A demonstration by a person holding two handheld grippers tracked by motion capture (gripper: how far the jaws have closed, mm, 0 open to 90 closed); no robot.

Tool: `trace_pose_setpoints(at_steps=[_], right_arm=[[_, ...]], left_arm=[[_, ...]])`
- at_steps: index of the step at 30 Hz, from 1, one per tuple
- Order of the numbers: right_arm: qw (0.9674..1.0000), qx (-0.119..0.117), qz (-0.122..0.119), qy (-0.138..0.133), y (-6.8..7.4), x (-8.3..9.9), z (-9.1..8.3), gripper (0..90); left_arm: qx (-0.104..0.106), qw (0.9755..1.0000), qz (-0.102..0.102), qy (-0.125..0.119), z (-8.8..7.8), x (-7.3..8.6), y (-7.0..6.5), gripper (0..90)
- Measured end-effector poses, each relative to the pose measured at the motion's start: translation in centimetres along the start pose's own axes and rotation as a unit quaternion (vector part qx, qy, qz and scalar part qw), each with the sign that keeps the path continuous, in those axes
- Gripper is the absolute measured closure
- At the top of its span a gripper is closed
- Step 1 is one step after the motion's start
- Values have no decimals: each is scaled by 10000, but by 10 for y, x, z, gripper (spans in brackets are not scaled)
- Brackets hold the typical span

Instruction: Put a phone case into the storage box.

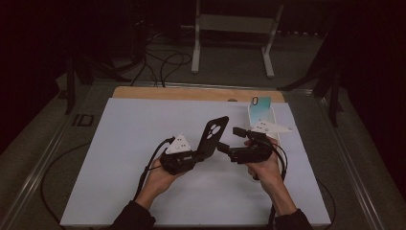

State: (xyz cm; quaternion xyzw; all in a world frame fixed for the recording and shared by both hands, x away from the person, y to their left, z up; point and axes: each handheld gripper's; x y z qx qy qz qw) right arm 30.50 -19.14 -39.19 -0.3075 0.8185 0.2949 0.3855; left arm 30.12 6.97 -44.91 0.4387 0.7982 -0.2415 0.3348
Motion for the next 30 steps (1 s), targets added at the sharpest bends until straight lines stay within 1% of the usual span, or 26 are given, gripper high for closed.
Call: trace_pose_setpoints(at_steps=[3,4,7,8,9,10,15,19,20,22,26,30], right_arm=[[10000,7,29,-48,2,-1,0,104],[9999,12,42,-122,3,-3,-1,100],[9997,52,89,-213,4,-5,0,96],[9996,44,139,-257,4,-6,0,96],[9996,44,139,-257,4,-6,0,96],[9994,1,193,-291,6,-8,1,96],[9993,36,193,-303,8,-11,4,96],[9991,60,254,-336,10,-13,7,97],[9990,114,285,-317,11,-14,9,97],[9990,135,303,-310,11,-13,11,97],[9987,99,378,-321,10,-13,15,97],[9987,113,392,-317,12,-14,16,97]], left_arm=[[-45,10000,-6,9,1,0,-1,805],[-62,10000,-3,36,2,1,-2,806],[-84,10000,0,40,3,1,-4,805],[-99,9999,0,41,4,2,-5,805],[-99,9999,0,41,4,2,-5,805],[-116,9999,-10,39,5,2,-6,805],[-84,9999,3,66,8,2,-7,806],[-97,9999,28,44,8,2,-9,806],[-99,9999,35,8,8,1,-11,806],[-93,9999,43,-10,9,1,-12,806],[-72,9999,83,18,11,0,-13,806],[-46,9999,114,37,13,1,-15,806]])
Point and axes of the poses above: each handheld gripper's, and its own axes: z roughly forward along the jaws, x roughly out of its underside, y roughly to its left, and after that the axes turned 12 degrees about y, right-handed
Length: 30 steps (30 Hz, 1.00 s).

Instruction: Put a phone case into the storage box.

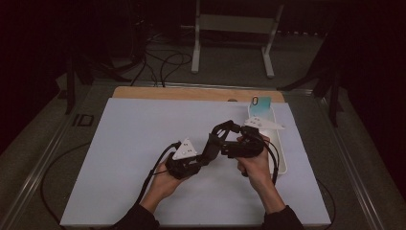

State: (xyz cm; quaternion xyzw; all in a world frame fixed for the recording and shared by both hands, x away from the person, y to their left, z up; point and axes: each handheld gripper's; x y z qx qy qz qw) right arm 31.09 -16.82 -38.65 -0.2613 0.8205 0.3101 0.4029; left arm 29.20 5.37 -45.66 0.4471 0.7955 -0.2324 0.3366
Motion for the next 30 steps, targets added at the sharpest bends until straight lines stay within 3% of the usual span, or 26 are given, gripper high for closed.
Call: trace_pose_setpoints(at_steps=[8,23,26,28,30], right_arm=[[9999,143,37,23,3,0,2,131],[9997,216,-99,-73,6,0,0,147],[9994,316,-138,-57,5,0,0,147],[9994,315,-103,-57,4,0,-1,147],[9994,327,-100,-70,3,0,-2,148]], left_arm=[[126,9999,-13,-16,2,0,-2,806],[23,10000,-10,-56,-1,0,-2,794],[-25,10000,-19,-89,-4,1,-1,725],[-68,9999,-55,-115,-7,2,0,618],[-247,9995,-129,-164,-10,3,0,493]])
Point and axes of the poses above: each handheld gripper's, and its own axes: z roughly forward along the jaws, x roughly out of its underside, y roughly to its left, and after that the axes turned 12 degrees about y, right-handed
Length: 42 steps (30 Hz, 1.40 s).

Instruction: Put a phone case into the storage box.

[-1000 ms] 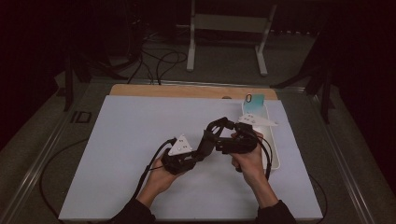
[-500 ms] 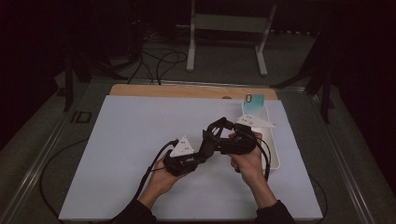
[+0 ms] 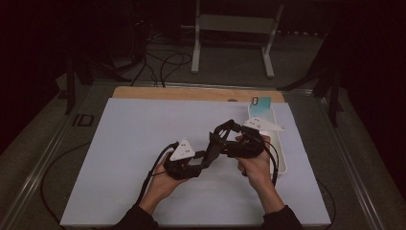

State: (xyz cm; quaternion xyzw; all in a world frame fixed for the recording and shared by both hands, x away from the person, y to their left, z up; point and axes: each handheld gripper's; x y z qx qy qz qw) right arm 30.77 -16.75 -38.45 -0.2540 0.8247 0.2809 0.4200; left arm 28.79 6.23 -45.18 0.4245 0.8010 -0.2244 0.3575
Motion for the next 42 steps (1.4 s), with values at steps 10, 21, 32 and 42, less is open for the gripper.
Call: trace_pose_setpoints(at_steps=[10,21,32,42], right_arm=[[10000,28,-11,-7,-2,0,-3,147],[9999,103,-61,4,-6,0,-6,146],[9998,173,-64,20,-8,-1,-10,146],[9997,193,-153,64,-8,-4,-11,145]], left_arm=[[-525,9979,-350,-126,-17,10,12,159],[-1065,9919,-657,-209,-44,36,32,0],[-1481,9839,-934,-361,-69,72,46,0],[-1795,9778,-992,-425,-86,105,48,0]])
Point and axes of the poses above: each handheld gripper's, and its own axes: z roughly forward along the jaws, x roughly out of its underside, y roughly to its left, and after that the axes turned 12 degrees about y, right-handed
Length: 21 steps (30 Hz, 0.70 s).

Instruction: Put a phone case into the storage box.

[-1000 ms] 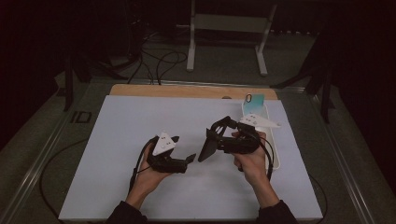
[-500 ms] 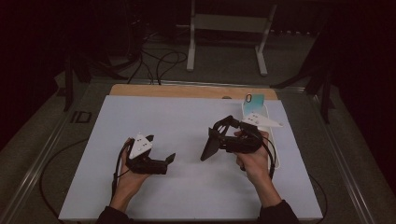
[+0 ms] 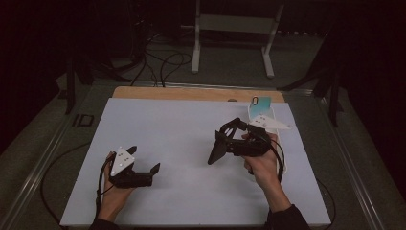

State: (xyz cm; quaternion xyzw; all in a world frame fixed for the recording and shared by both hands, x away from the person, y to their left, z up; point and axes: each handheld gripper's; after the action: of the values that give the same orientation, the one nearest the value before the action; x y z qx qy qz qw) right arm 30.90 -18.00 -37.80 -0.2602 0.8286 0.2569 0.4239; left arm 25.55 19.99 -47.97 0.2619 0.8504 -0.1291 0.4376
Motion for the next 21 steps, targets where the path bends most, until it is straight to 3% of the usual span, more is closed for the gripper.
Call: trace_pose_setpoints(at_steps=[2,4,21], right_arm=[[10000,30,-49,9,0,-2,0,145],[10000,56,-67,12,-2,-3,-1,145],[9995,312,-51,27,-16,-13,-1,144]], left_arm=[[-209,9997,-39,-74,-8,7,4,0],[-262,9995,-85,-177,-12,11,7,0],[-439,9988,-206,9,-26,36,20,0]])
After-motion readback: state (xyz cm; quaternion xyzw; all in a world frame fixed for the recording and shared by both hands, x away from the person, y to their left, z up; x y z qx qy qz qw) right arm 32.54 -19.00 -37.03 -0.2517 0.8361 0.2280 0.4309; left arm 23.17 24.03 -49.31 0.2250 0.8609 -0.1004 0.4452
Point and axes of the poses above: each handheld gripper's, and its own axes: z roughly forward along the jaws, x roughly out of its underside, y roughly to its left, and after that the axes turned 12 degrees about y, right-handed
